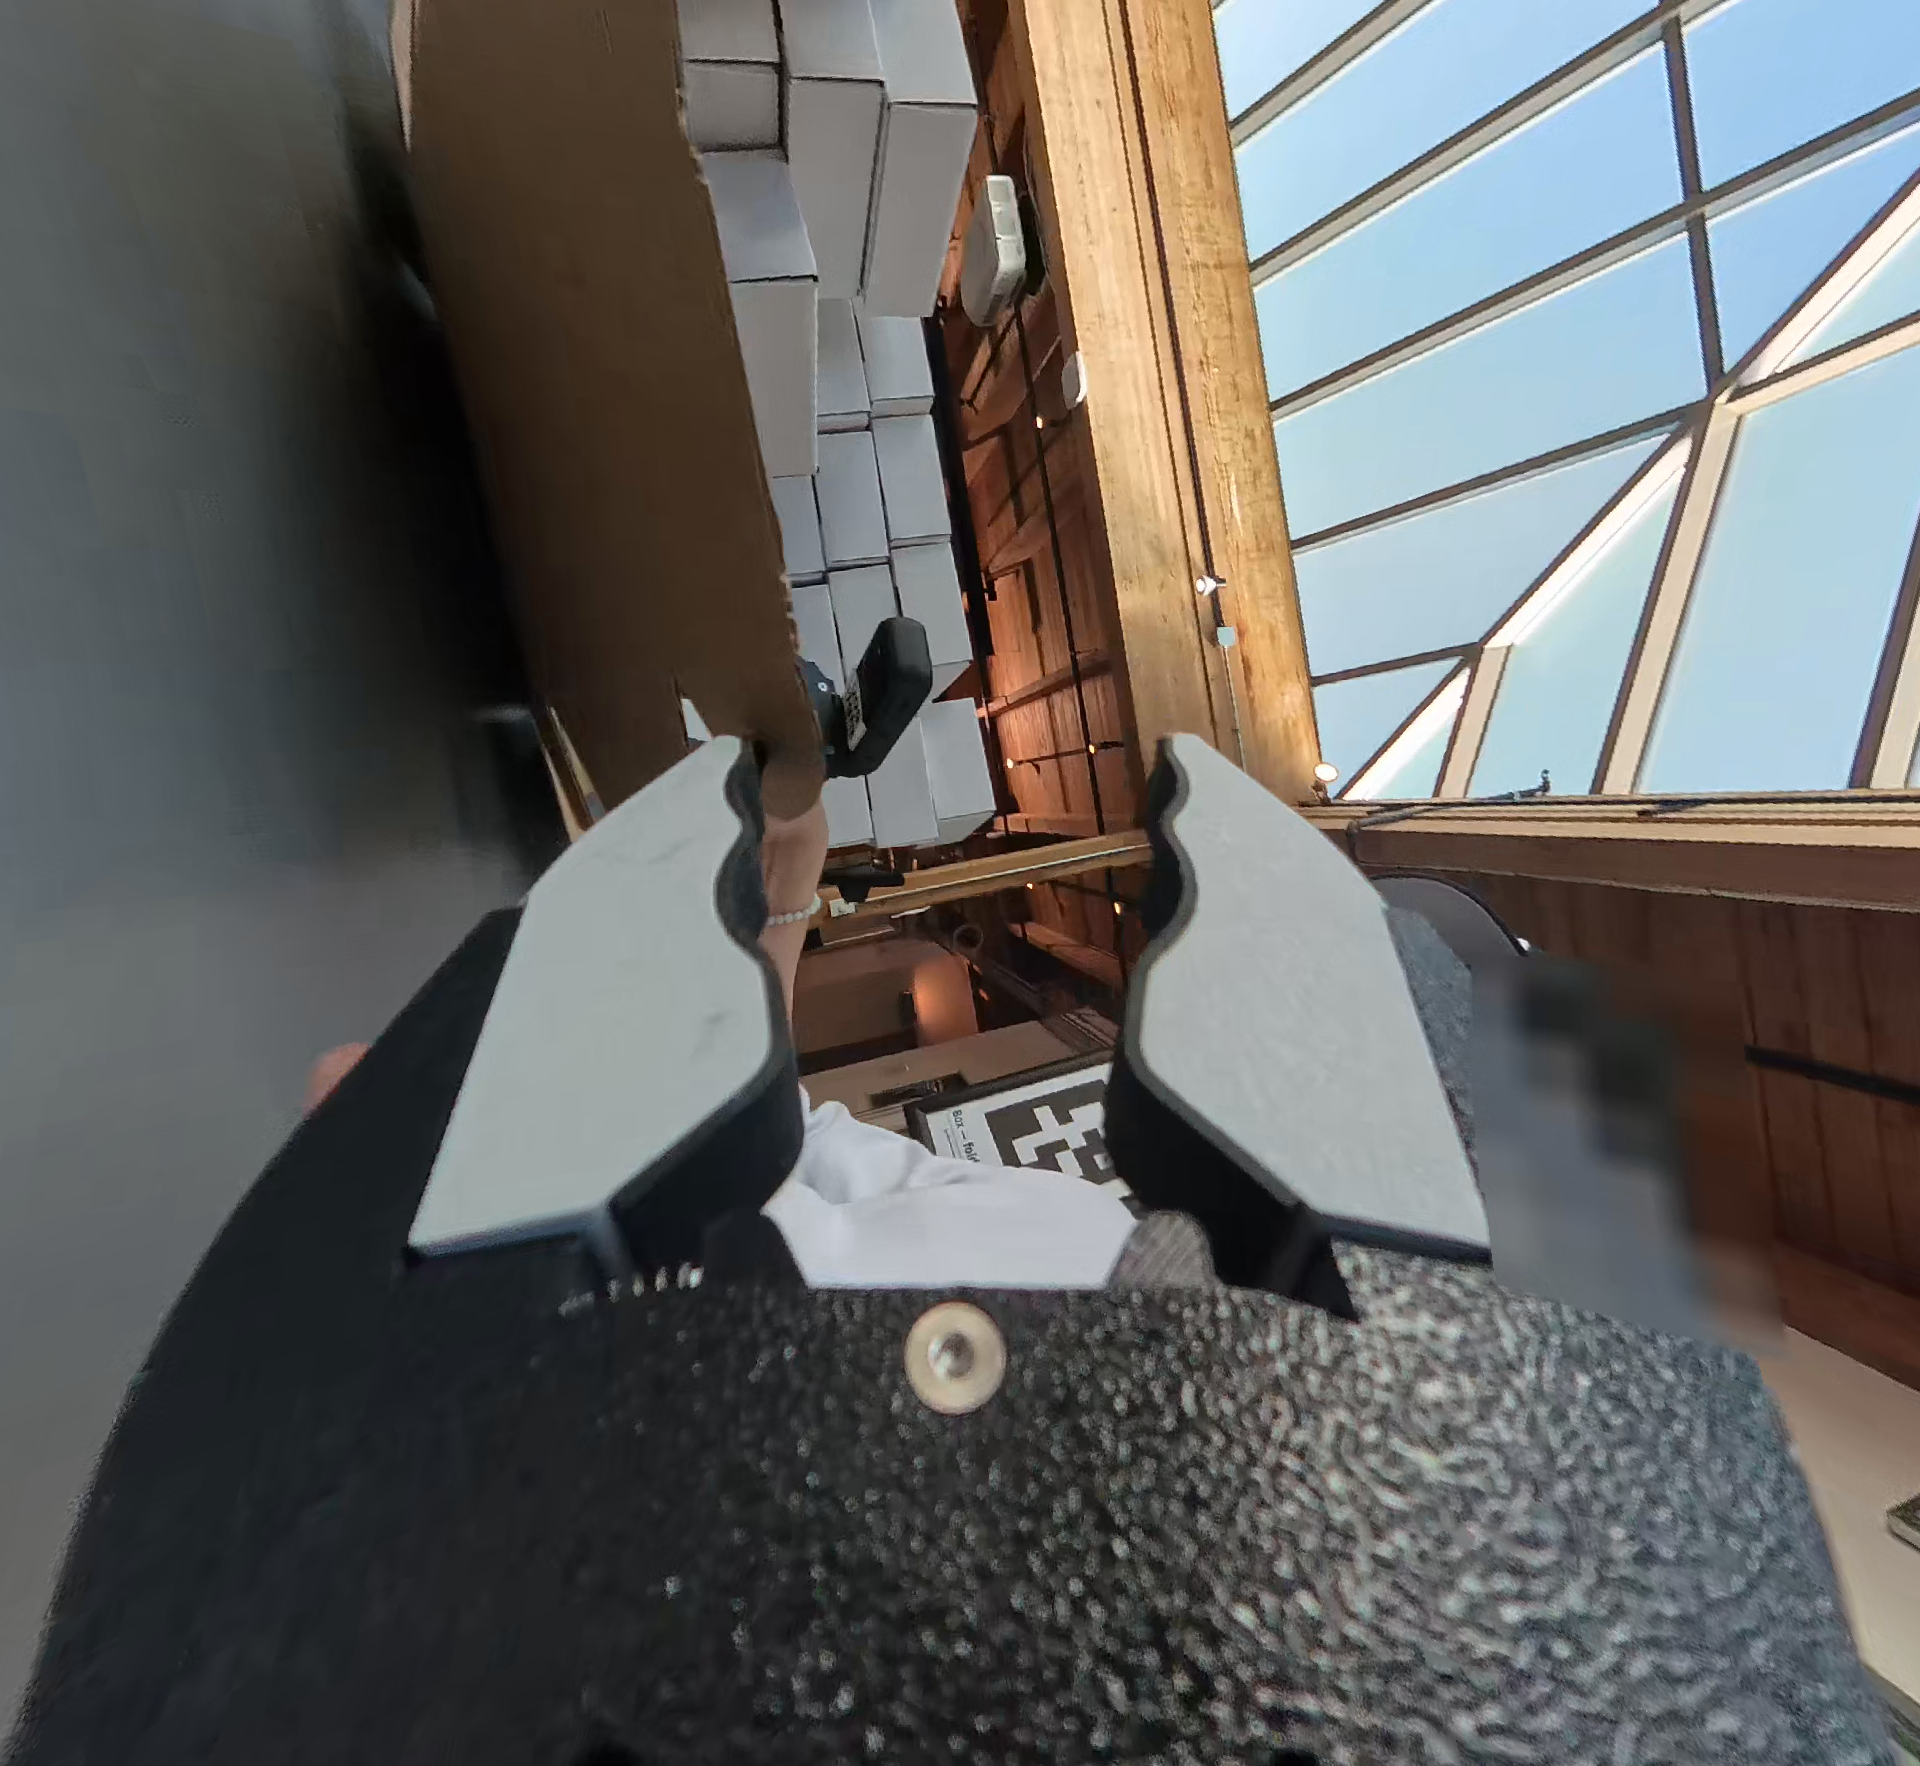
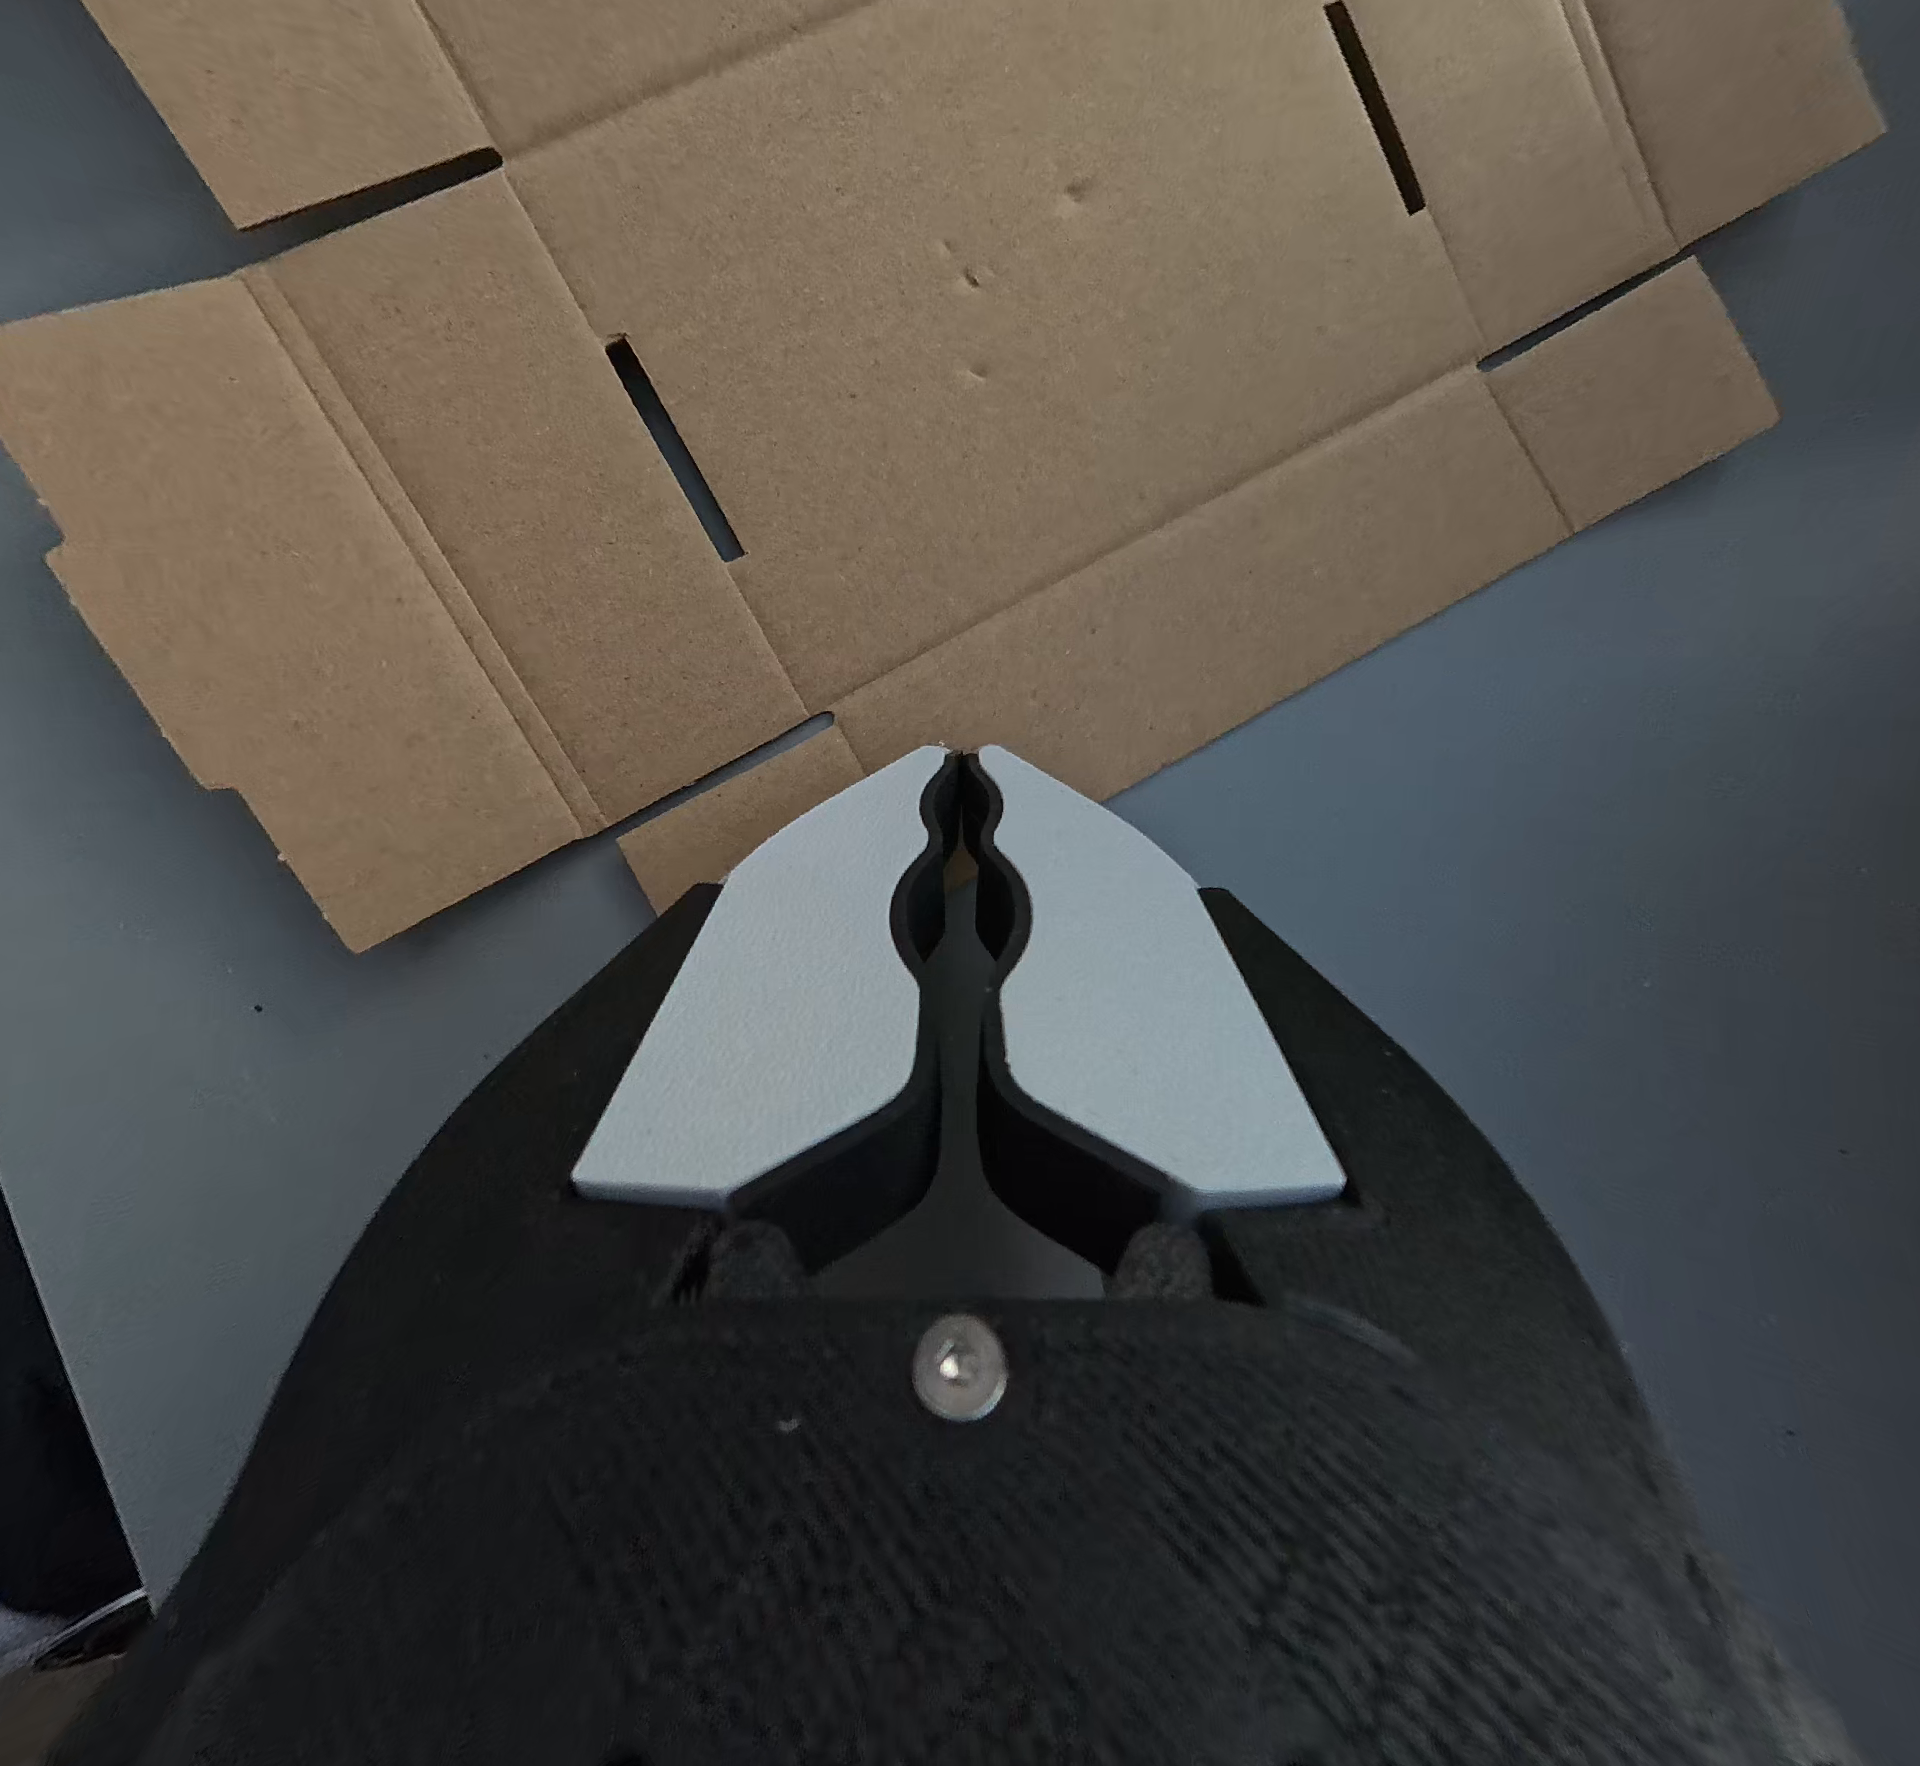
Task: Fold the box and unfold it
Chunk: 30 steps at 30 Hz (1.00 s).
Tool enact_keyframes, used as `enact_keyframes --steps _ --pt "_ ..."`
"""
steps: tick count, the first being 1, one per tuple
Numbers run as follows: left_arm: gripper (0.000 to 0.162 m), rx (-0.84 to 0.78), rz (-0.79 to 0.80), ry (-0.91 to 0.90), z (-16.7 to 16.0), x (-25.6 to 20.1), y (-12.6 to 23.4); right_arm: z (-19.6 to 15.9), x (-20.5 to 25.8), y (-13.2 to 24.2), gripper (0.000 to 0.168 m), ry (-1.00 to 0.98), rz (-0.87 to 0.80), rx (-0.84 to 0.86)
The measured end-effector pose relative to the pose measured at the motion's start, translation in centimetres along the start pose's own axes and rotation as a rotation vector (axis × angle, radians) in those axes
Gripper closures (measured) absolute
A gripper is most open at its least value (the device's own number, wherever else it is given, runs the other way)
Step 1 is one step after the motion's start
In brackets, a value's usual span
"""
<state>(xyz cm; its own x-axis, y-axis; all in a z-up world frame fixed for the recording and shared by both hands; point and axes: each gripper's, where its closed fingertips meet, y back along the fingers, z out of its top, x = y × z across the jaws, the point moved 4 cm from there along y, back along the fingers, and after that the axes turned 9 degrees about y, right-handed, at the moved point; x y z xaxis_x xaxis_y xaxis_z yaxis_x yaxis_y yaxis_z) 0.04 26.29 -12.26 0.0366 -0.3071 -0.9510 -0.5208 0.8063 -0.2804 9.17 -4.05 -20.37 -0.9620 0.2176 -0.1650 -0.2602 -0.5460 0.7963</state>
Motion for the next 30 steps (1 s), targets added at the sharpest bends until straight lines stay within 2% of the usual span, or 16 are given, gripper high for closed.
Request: enact_keyframes --steps 1,4,6,8,11,14,16,21,22,24,27,30 --pt "0.093 0.024 -0.012 0.004 0.3 0.1 -0.5 0.0 0.0 0.0 0.168 0.0 -0.002 -0.001" --pt "0.092 0.082 0.153 -0.083 2.1 2.0 -1.7 0.0 0.0 0.0 0.168 -0.004 -0.005 -0.009" --pt "0.084 0.129 0.287 -0.134 3.7 3.0 -2.1 -0.1 0.0 0.0 0.168 -0.009 -0.002 -0.018" --pt "0.092 0.206 0.371 -0.161 5.1 3.4 -2.5 -0.1 0.0 0.0 0.168 -0.011 0.0 -0.025" --pt "0.094 0.344 0.497 -0.193 7.0 4.2 -3.1 -0.1 0.0 0.0 0.168 -0.006 0.004 -0.023" --pt "0.107 0.472 0.595 -0.247 8.9 5.0 -3.8 -0.1 0.0 0.0 0.168 0.002 -0.002 -0.012" --pt "0.107 0.512 0.65 -0.25 10.1 5.4 -4.4 -0.1 0.1 0.0 0.168 0.001 -0.005 -0.011" --pt "0.117 0.498 0.738 -0.225 12.5 6.8 -5.8 -0.1 0.0 0.0 0.168 -0.009 0.013 -0.026" --pt "0.124 0.495 0.747 -0.233 12.8 7.0 -5.9 -0.1 0.0 0.0 0.168 -0.01 0.014 -0.027" --pt "0.155 0.477 0.731 -0.235 13.2 7.0 -5.8 -0.1 0.0 0.0 0.168 -0.012 0.012 -0.029" --pt "0.16 0.46 0.661 -0.219 12.7 6.6 -5.6 -0.1 0.0 0.1 0.168 -0.008 0.006 -0.034" --pt "0.16 0.449 0.586 -0.213 11.4 6.1 -5.1 -0.5 -0.3 0.5 0.15 -0.049 0.01 -0.03"
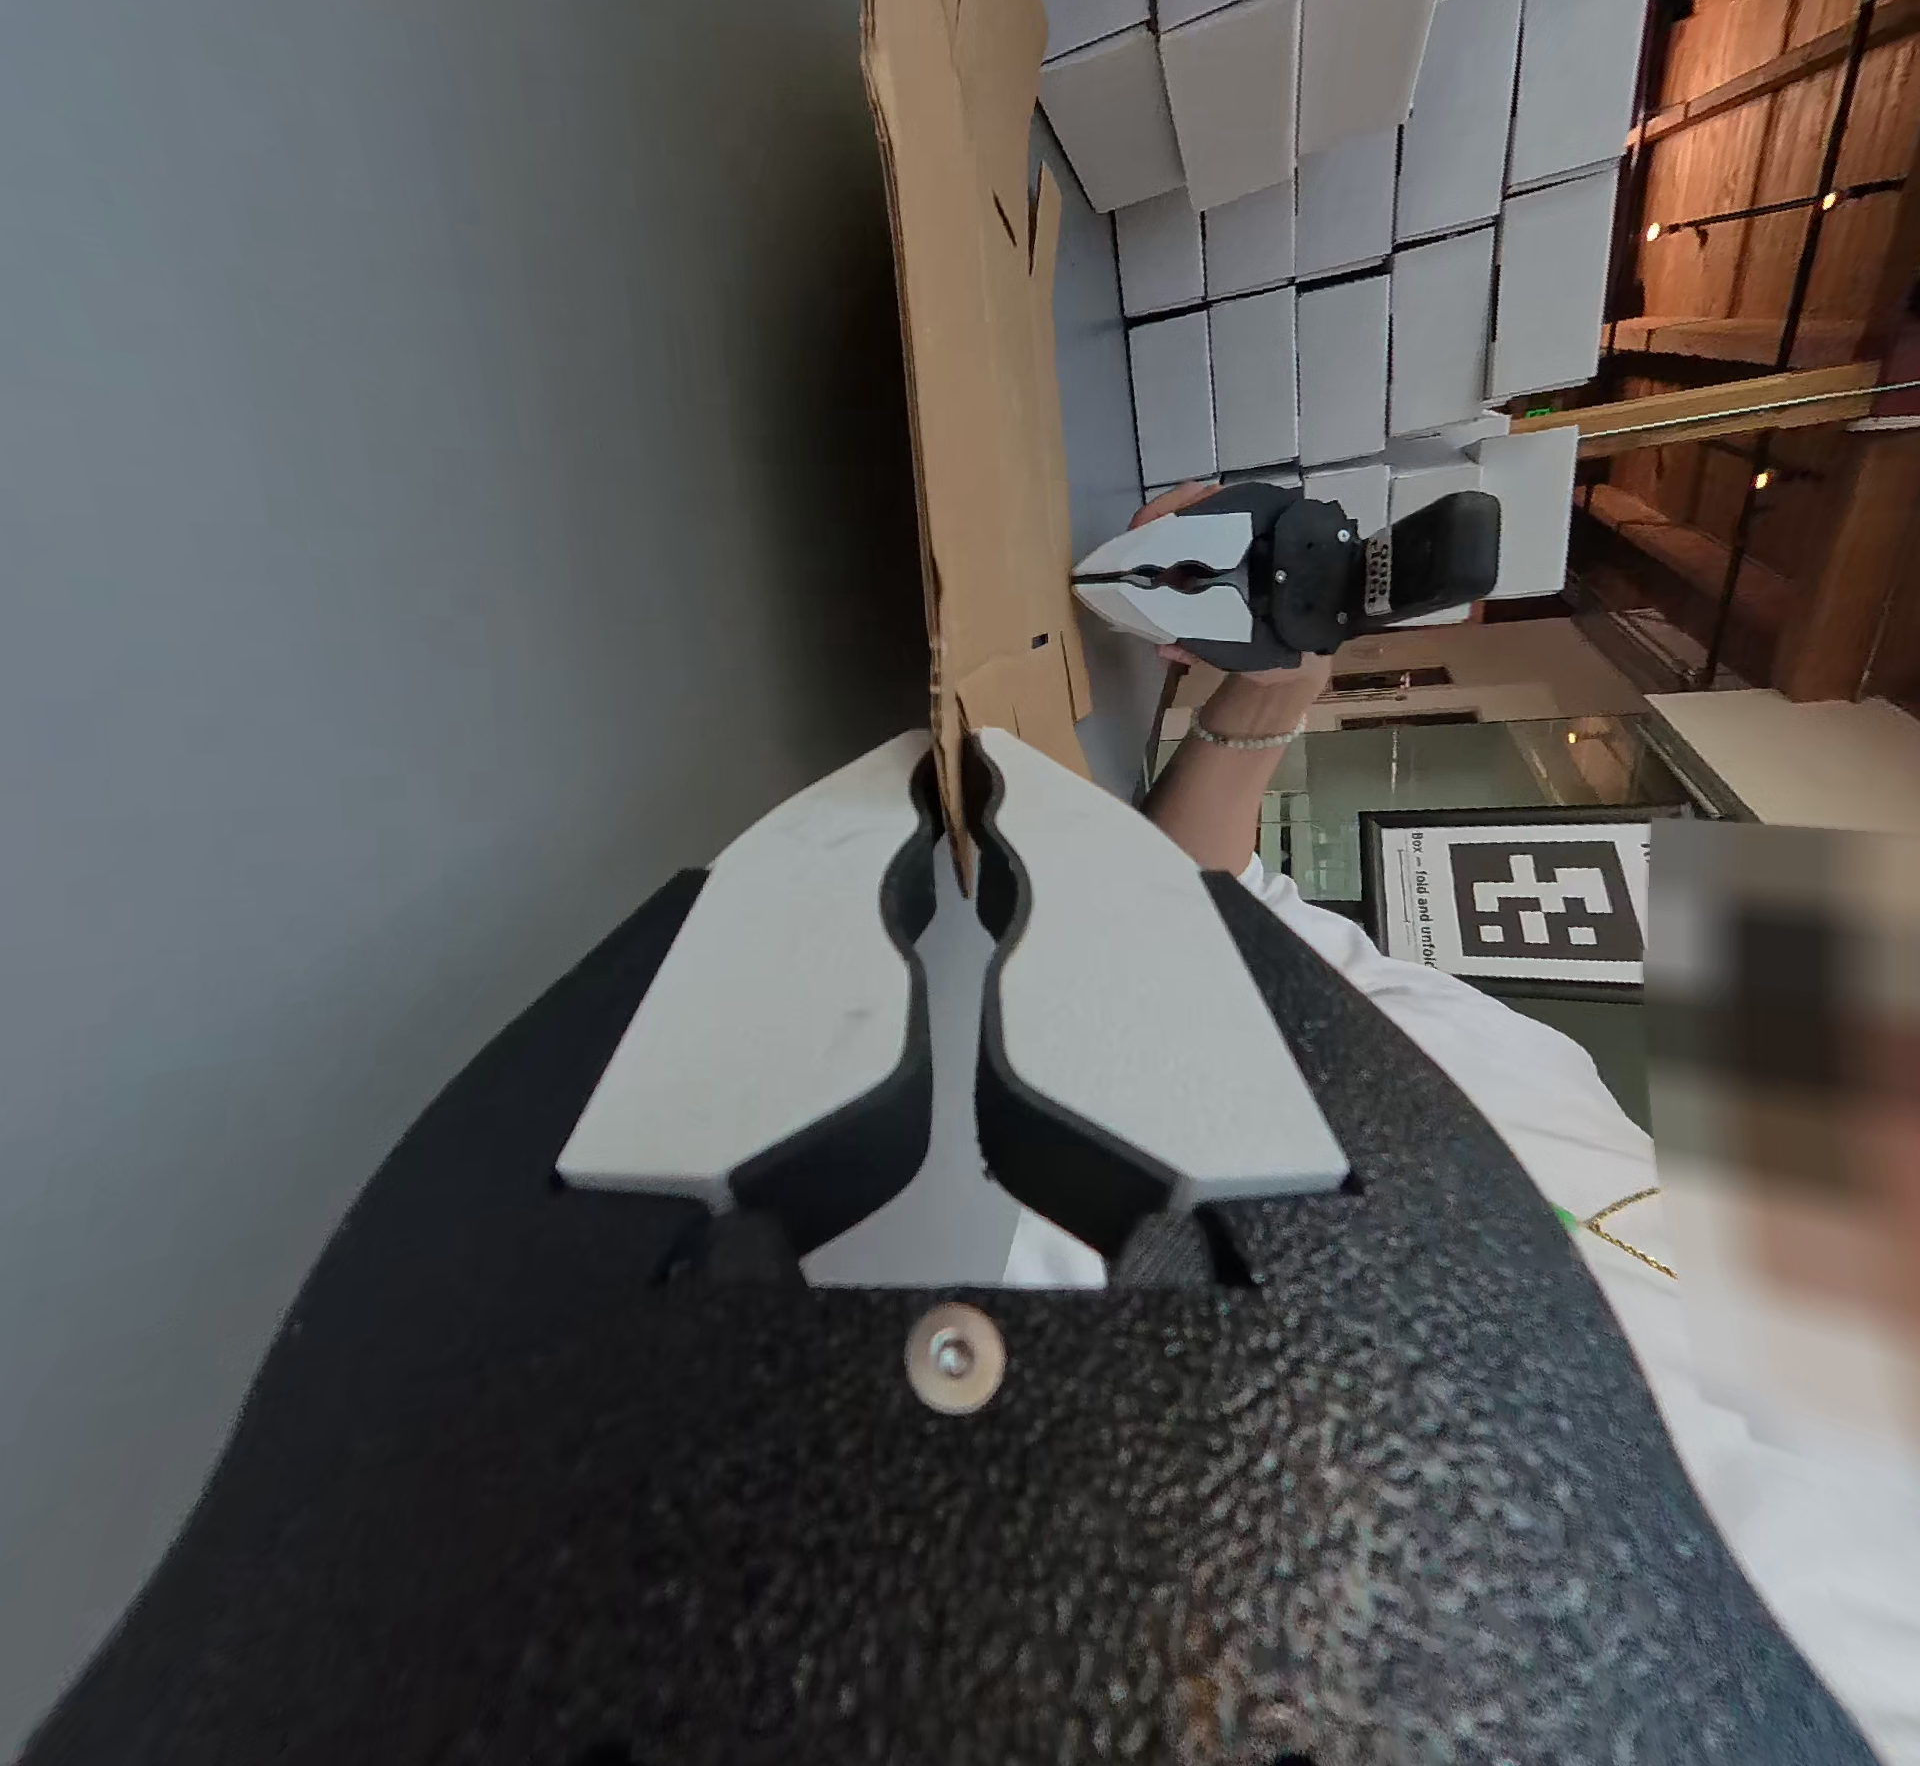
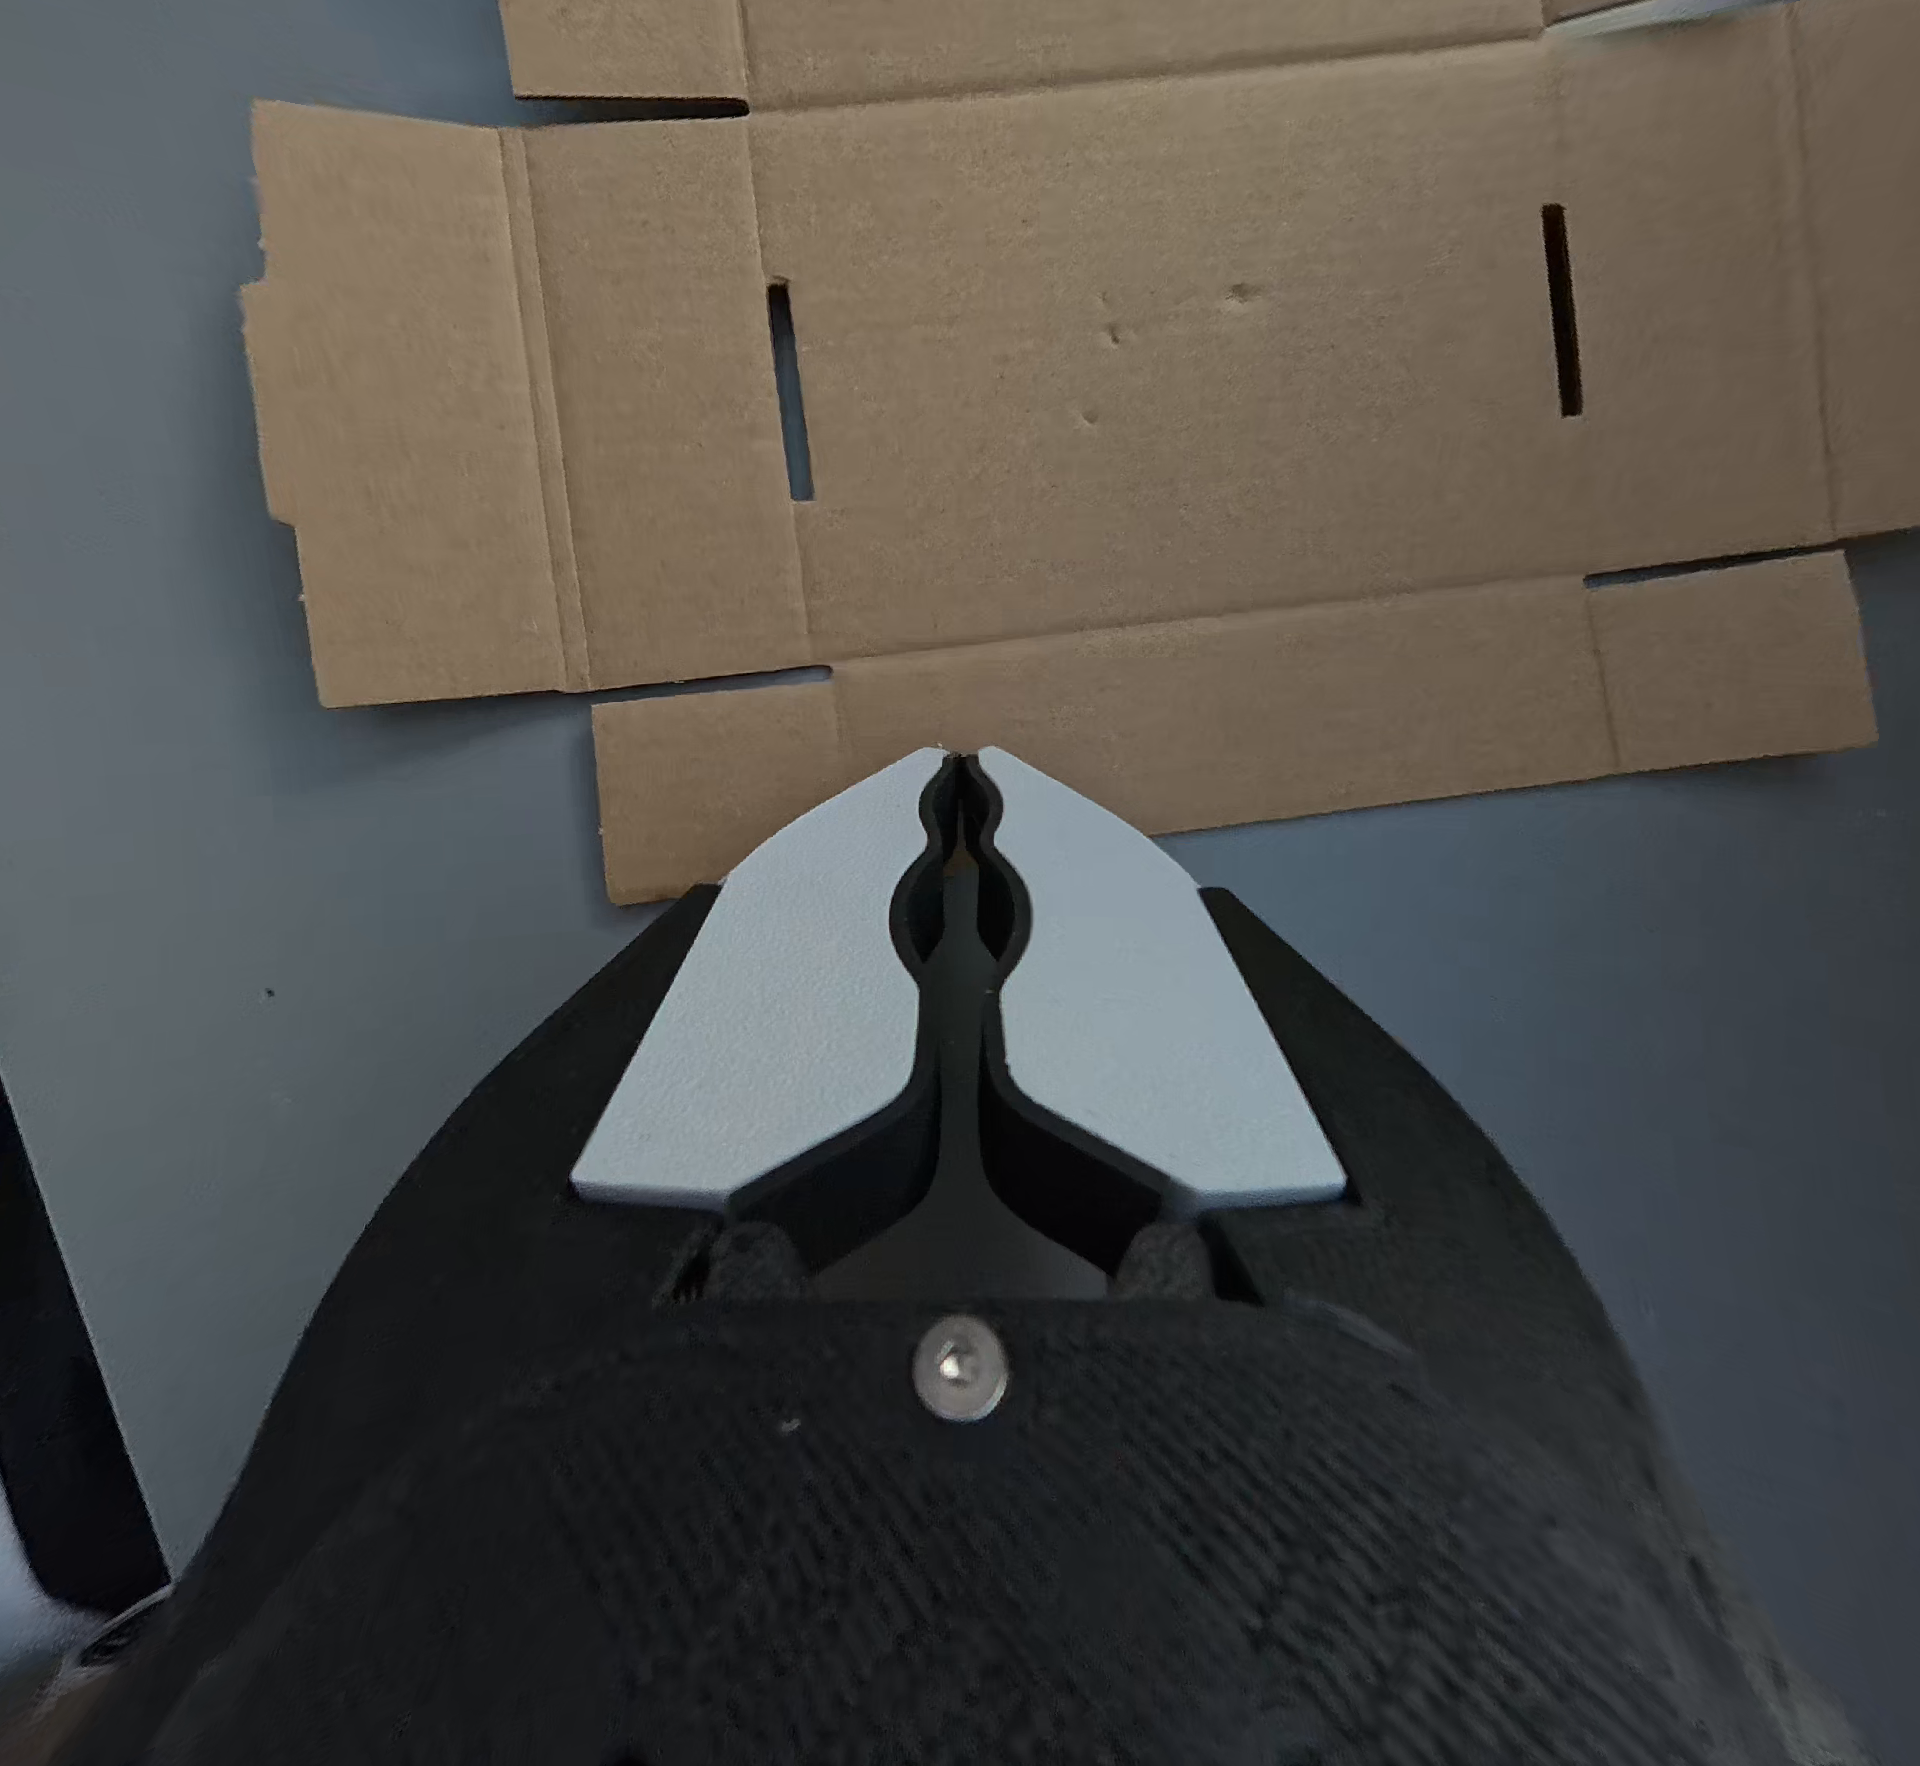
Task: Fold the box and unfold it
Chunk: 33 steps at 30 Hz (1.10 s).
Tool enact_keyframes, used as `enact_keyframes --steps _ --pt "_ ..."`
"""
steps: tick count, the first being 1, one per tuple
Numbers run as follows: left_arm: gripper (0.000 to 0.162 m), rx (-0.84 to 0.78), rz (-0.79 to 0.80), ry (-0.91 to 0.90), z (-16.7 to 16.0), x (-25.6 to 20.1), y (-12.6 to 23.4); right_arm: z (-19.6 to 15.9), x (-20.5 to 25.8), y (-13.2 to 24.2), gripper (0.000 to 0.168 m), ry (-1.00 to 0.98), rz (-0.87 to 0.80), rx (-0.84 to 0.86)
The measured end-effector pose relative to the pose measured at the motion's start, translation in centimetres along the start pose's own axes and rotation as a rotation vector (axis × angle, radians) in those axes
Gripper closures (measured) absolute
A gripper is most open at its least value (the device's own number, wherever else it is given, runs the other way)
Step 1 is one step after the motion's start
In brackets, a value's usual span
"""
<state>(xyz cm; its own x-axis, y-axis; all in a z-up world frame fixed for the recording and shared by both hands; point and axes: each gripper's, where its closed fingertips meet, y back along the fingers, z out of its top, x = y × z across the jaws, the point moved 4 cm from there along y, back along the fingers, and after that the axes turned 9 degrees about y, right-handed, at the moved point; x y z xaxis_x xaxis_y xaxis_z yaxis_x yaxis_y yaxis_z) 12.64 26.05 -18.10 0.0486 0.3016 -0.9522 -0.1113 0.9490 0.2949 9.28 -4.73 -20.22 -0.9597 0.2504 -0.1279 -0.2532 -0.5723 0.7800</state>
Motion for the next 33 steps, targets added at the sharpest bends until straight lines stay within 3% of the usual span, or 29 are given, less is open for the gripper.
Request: enact_keyframes --steps 3,8,15,16,19,21,25,26,28,33 --pt "0.16 -0.046 -0.121 -0.007 -1.3 -1.1 0.7 -0.2 -2.0 1.2 0.132 -0.195 -0.027 -0.089" --pt "0.161 -0.144 -0.263 -0.053 -3.0 -3.0 2.5 0.5 -3.6 2.8 0.111 -0.541 0.108 -0.367" --pt "0.16 -0.253 -0.409 -0.086 -4.2 -5.6 4.3 2.3 -1.7 2.2 0.111 -0.661 0.379 -0.494" --pt "0.16 -0.253 -0.413 -0.102 -4.4 -5.7 4.4 2.7 -1.5 2.2 0.112 -0.665 0.405 -0.519" --pt "0.16 -0.269 -0.423 -0.123 -4.8 -6.0 4.5 4.4 -1.0 3.6 0.154 -0.708 0.564 -0.673" --pt "0.16 -0.279 -0.444 -0.123 -5.0 -6.1 4.4 4.9 -1.0 4.3 0.162 -0.713 0.599 -0.727" --pt "0.16 -0.273 -0.369 -0.166 -6.2 -5.0 3.8 4.8 -1.4 4.7 0.166 -0.685 0.567 -0.718" --pt "0.155 -0.259 -0.344 -0.168 -6.5 -4.6 3.8 4.7 -1.2 4.8 0.166 -0.683 0.602 -0.695" --pt "0.13 -0.25 -0.267 -0.183 -7.1 -3.9 4.6 4.0 -0.9 4.9 0.166 -0.656 0.616 -0.622" --pt "0.133 -0.501 -0.112 -0.328 -6.6 -4.8 10.2 2.9 -2.1 5.1 0.166 -0.537 0.554 -0.361"
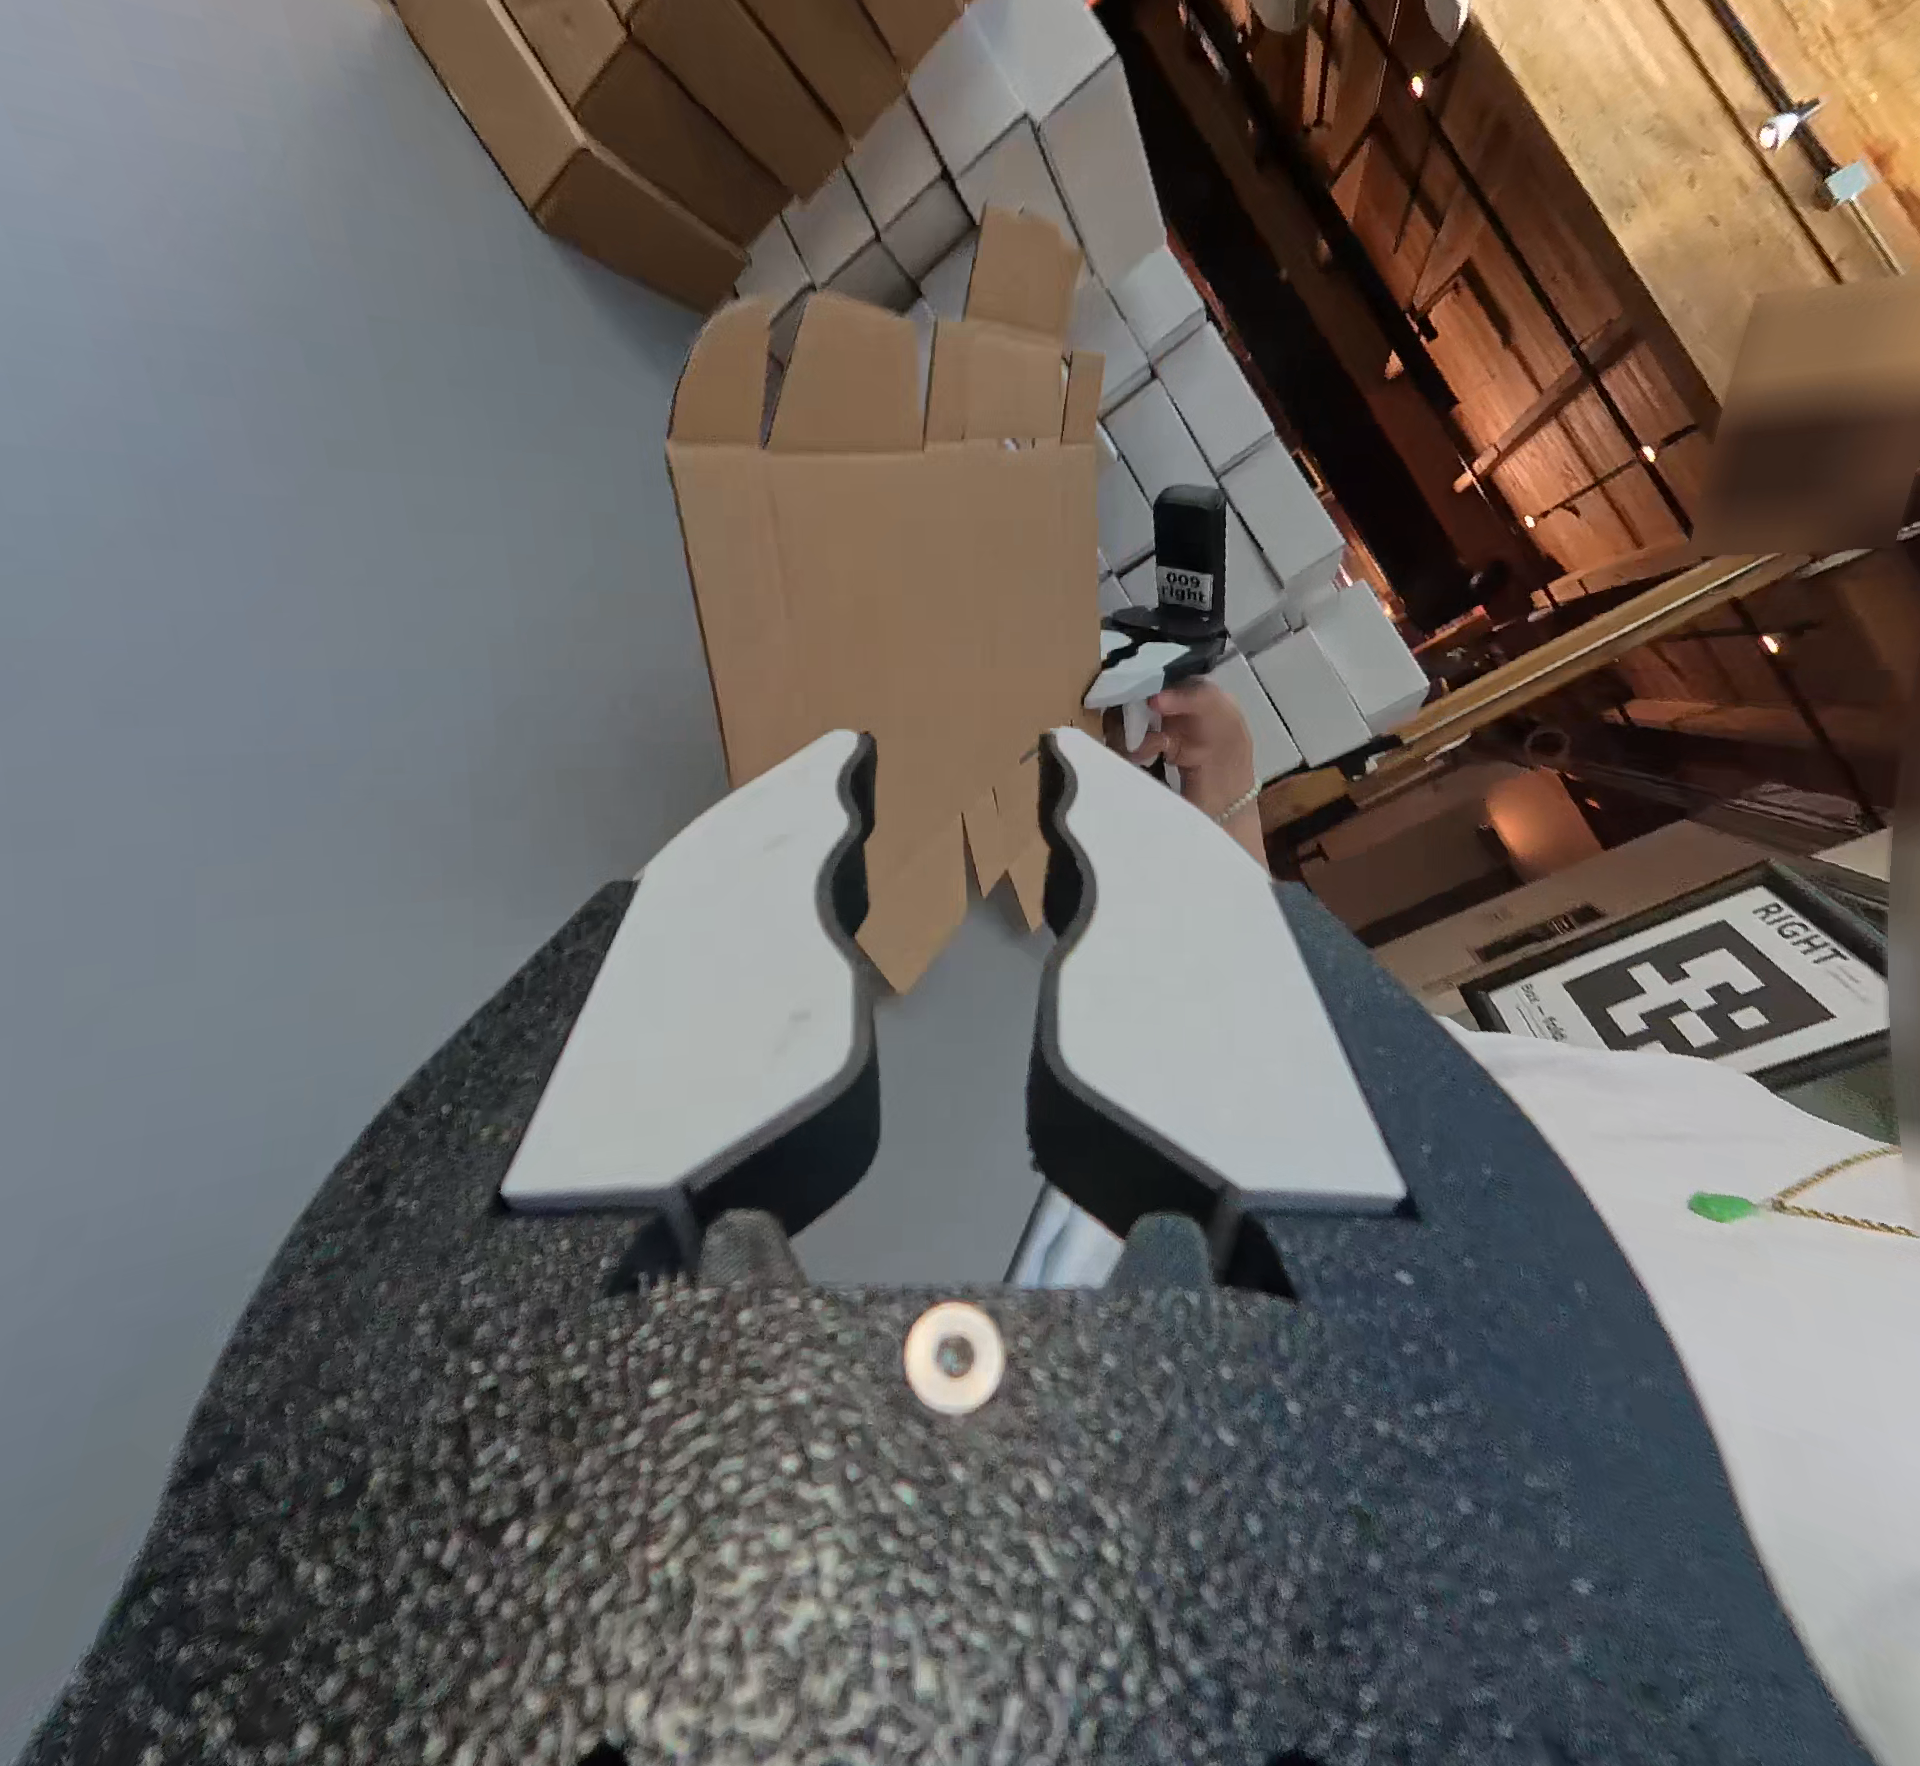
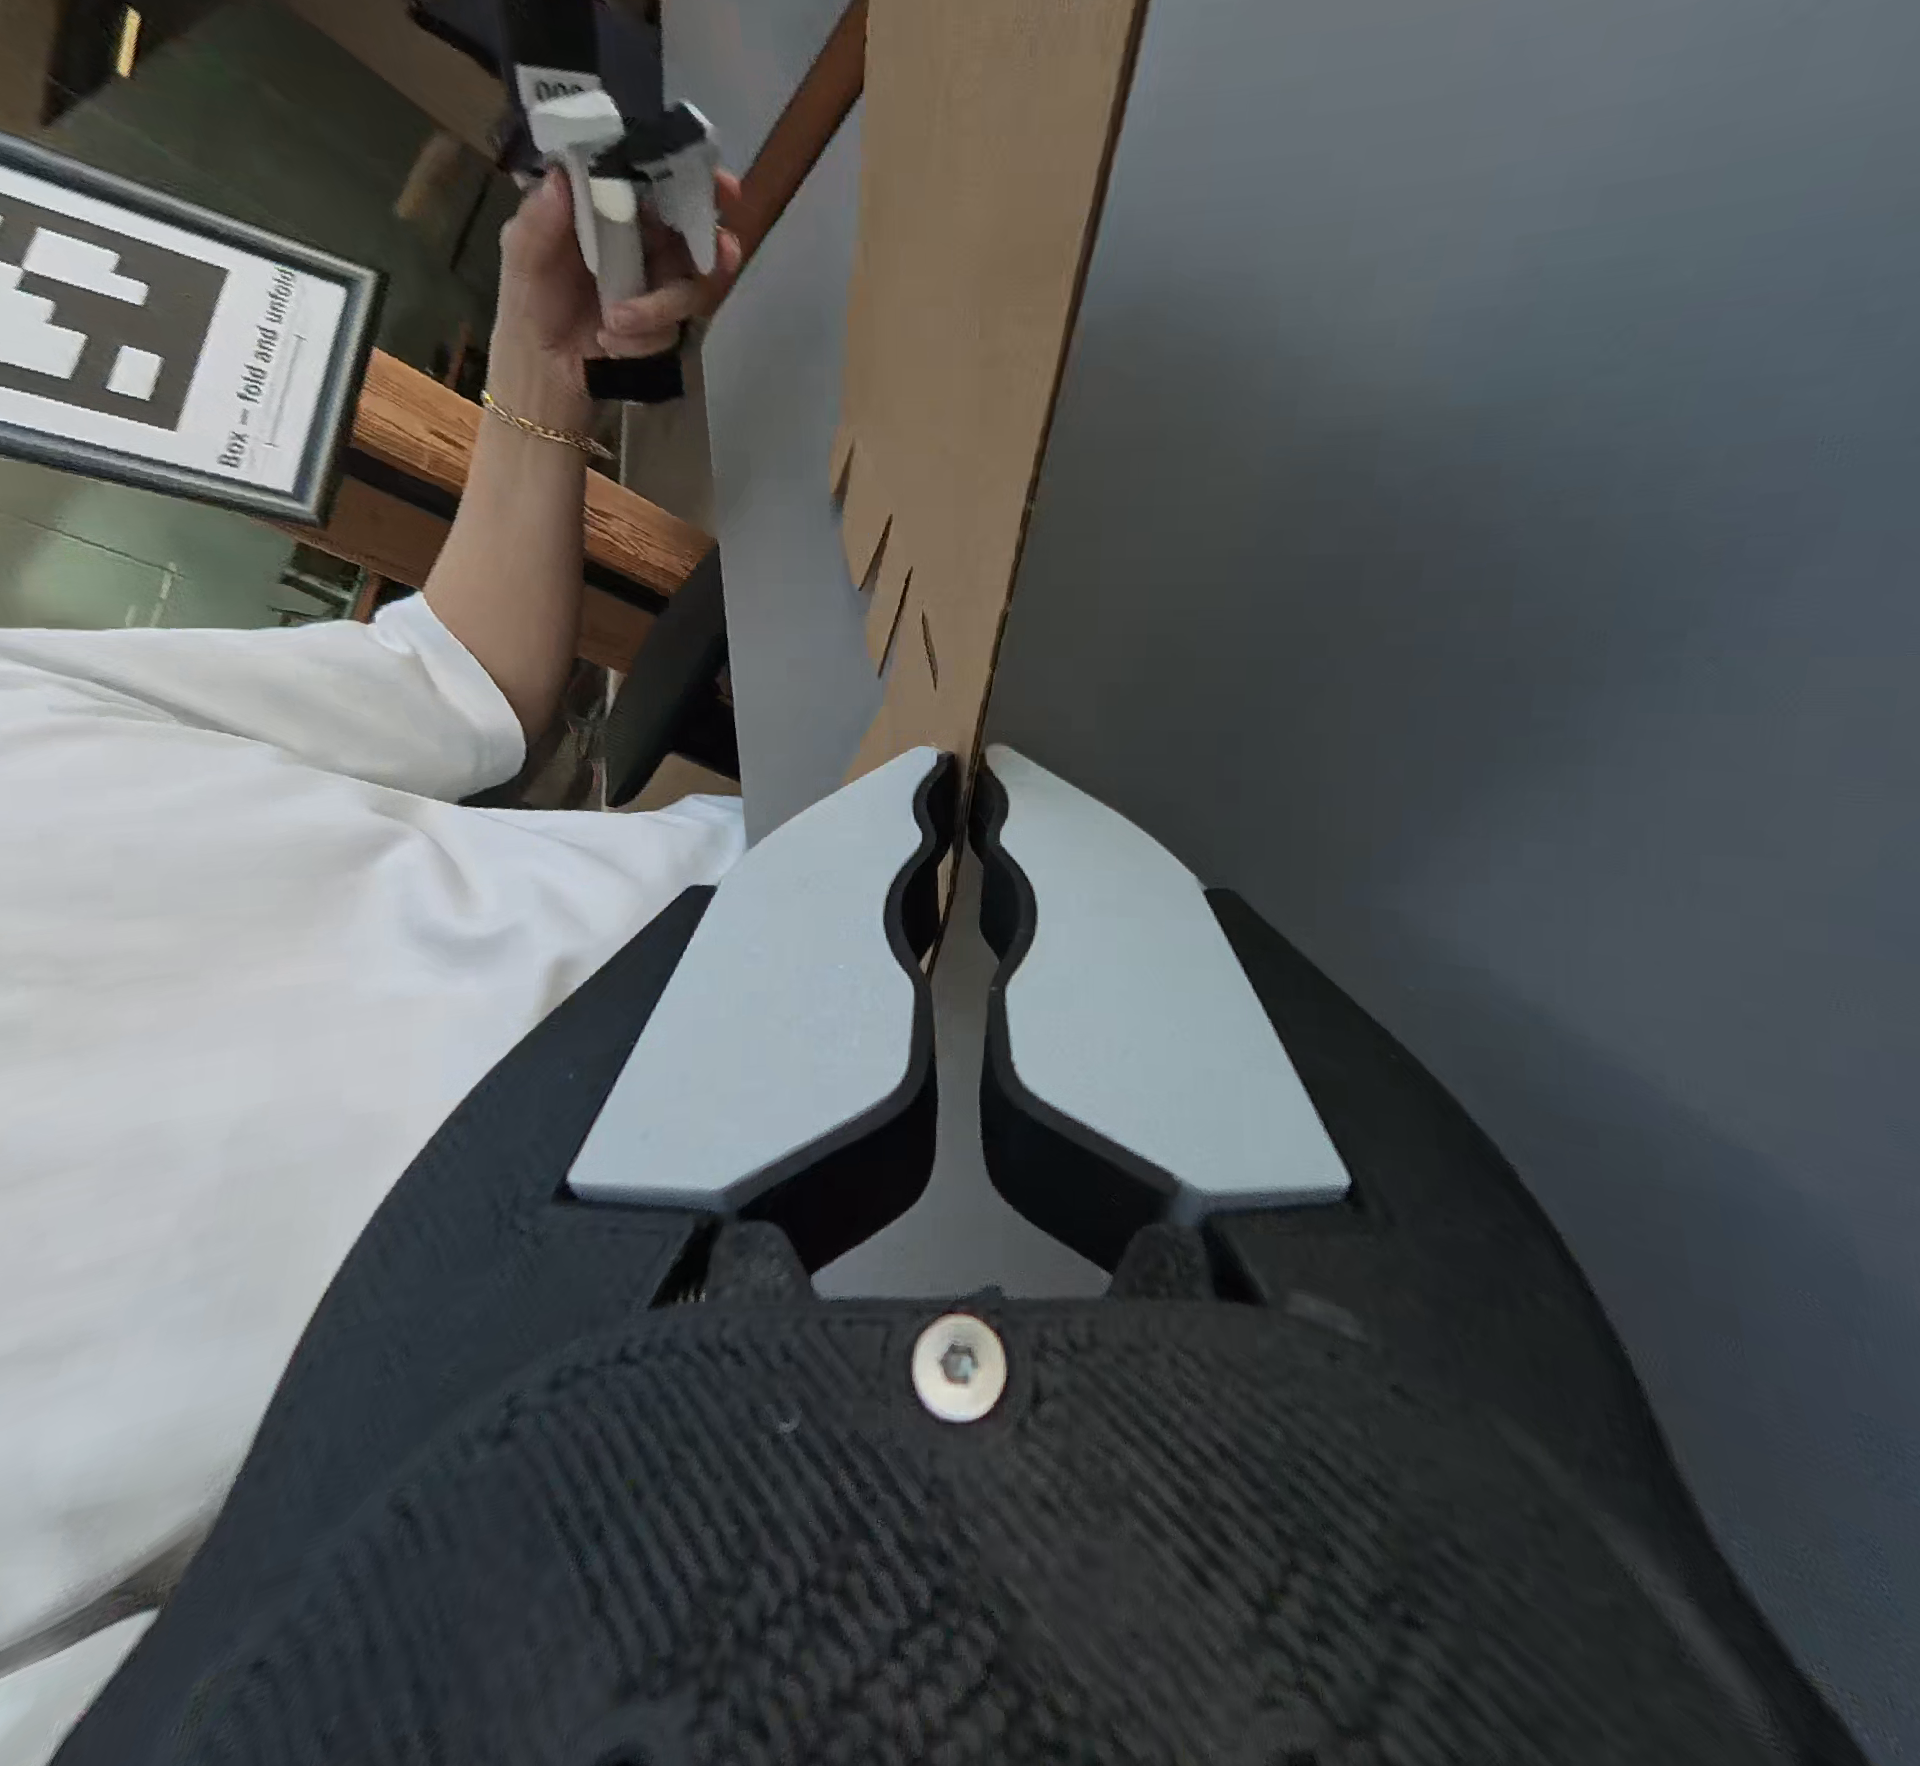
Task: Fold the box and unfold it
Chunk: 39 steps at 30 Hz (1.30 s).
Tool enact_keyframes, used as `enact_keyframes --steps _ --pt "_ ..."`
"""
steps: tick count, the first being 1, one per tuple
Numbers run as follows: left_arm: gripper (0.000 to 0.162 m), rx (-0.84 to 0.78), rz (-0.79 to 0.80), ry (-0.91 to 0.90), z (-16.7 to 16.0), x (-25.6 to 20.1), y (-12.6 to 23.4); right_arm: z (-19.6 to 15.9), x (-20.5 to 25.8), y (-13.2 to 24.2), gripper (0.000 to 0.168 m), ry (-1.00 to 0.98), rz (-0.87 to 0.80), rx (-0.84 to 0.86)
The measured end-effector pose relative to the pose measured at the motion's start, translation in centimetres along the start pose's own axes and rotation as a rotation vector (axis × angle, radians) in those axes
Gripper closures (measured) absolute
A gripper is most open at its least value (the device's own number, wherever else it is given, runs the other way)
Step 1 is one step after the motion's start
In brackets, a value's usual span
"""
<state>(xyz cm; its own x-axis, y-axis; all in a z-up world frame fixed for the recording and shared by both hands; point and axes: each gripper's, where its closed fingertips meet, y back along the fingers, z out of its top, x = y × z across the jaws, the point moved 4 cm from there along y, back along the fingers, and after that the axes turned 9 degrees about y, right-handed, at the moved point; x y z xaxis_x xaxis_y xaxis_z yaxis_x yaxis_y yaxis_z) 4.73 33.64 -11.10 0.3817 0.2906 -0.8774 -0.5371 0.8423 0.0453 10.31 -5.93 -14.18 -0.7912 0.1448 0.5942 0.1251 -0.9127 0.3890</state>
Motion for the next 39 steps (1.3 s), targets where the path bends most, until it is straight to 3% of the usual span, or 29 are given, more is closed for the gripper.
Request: enact_keyframes --steps 5,12,19,26,30,36,39 --pt "0.14 -0.13 -0.058 -0.185 1.4 -4.6 1.0 4.1 -2.1 0.8 0.166 0.191 -0.223 0.253" --pt "0.145 0.058 -0.059 -0.327 -2.2 -7.1 -4.4 8.6 -3.7 -1.6 0.166 0.618 -0.623 0.588" --pt "0.145 0.156 0.158 -0.548 -4.7 -5.4 -10.1 8.3 -3.5 -4.6 0.166 0.925 -0.99 0.686" --pt "0.14 0.178 0.271 -0.638 -5.2 -3.7 -14.2 8.4 -3.3 -3.2 0.166 1.182 -1.504 0.677" --pt "0.149 0.119 0.386 -0.691 -3.6 -2.3 -15.5 7.6 -3.5 -3.4 0.167 1.28 -1.575 0.694" --pt "0.16 0.027 0.576 -0.943 1.1 -1.7 -17.3 7.7 -4.6 -3.8 0.166 1.347 -1.531 0.725" --pt "0.162 0.071 0.632 -1.018 2.7 -0.9 -18.3 7.7 -4.8 -3.9 0.166 1.35 -1.535 0.684"
